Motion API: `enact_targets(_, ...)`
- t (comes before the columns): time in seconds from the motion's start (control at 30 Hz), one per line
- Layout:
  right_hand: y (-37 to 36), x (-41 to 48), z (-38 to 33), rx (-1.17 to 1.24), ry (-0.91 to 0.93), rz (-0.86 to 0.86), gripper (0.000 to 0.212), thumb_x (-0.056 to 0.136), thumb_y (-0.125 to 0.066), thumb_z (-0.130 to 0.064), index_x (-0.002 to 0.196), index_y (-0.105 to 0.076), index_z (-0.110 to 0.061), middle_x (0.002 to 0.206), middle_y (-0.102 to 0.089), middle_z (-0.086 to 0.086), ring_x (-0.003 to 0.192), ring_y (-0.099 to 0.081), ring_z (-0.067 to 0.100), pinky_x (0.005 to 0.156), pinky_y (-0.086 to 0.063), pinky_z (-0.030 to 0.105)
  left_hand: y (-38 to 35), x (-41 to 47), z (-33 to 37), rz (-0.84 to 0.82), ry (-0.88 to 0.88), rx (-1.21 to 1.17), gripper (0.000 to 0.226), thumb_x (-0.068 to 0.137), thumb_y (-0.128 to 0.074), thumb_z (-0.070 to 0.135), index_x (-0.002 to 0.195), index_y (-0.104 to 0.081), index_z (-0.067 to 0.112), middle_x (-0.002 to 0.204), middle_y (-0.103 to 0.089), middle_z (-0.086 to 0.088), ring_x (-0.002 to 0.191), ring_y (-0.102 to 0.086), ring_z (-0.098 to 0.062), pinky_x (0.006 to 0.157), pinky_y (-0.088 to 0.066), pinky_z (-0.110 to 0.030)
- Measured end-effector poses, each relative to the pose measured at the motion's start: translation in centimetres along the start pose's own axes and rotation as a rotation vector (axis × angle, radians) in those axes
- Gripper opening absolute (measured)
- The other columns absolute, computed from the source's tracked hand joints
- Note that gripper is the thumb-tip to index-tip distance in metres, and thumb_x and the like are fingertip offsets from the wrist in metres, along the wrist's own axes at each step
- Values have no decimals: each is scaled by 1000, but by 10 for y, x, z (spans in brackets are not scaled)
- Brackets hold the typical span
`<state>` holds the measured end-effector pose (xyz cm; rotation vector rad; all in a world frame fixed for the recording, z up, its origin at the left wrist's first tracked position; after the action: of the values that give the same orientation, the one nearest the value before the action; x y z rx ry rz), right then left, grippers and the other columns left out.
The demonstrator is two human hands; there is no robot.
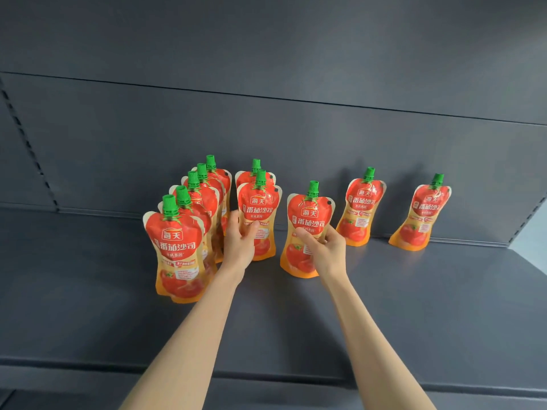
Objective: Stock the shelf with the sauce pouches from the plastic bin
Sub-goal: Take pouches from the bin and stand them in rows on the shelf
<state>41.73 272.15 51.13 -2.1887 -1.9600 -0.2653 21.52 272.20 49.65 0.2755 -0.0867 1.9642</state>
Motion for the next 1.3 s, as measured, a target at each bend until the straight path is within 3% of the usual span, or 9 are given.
enact_targets(0.2,-6,3,8,0,0,29,13,82,-71,-19,88,-63,-27,87,-69,-9,83,-67,8,67,-52,15,4,12,-20,-5,65,30,44,94,-52,33,135,-39,23,136,-48,3,125,-45,-15,104,-40,-40)
enact_targets(0.33,-5,0,14,-32,1,43,26,82,-71,-20,106,-63,-14,94,-68,-6,90,-66,11,73,-51,19,9,7,-17,52,28,76,48,90,-59,27,134,-41,19,133,-50,2,123,-46,-14,101,-40,-33)
enact_targets(0.5,-4,-2,20,-50,9,38,34,82,-71,-17,114,-61,-7,104,-69,4,95,-66,18,78,-53,24,10,-3,-17,127,-20,70,42,85,-67,18,122,-48,13,120,-58,-3,112,-53,-16,91,-43,-28)
enact_targets(0.9,-5,-3,21,-50,17,17,32,83,-70,-16,113,-61,-8,99,-68,-1,90,-65,7,63,-50,6,5,7,-26,39,52,30,45,90,-60,20,131,-42,20,131,-51,-2,124,-46,-17,104,-42,-40)
enact_targets(1.07,-7,-4,21,-28,12,-4,29,84,-68,-15,111,-60,-11,99,-67,-1,90,-65,8,63,-50,7,6,3,-22,45,35,102,49,92,-57,19,137,-37,18,137,-46,-3,129,-42,-18,104,-37,-35)
enact_targets(1.17,-6,-3,25,-43,-8,-14,31,84,-69,-17,113,-60,-11,109,-66,7,97,-65,16,66,-51,11,8,-4,-18,47,-4,150,54,93,-55,24,141,-32,18,142,-42,-2,133,-38,-18,109,-35,-38)
enact_targets(1.3,-6,-8,22,-50,-13,-40,32,86,-66,-15,117,-59,-10,110,-66,7,97,-64,15,66,-52,9,12,-28,-1,40,-72,204,51,95,-50,22,142,-30,17,145,-37,0,134,-34,-14,103,-28,-22)
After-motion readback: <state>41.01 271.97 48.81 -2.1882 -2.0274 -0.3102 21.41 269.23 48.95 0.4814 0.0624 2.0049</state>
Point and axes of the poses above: each hand's wrist, its own x-axis towards the middle knuckle, its own y-axis out of the back of the hand, z = x × y, the point moved 9 cm from there along x, towards the middle knuckle
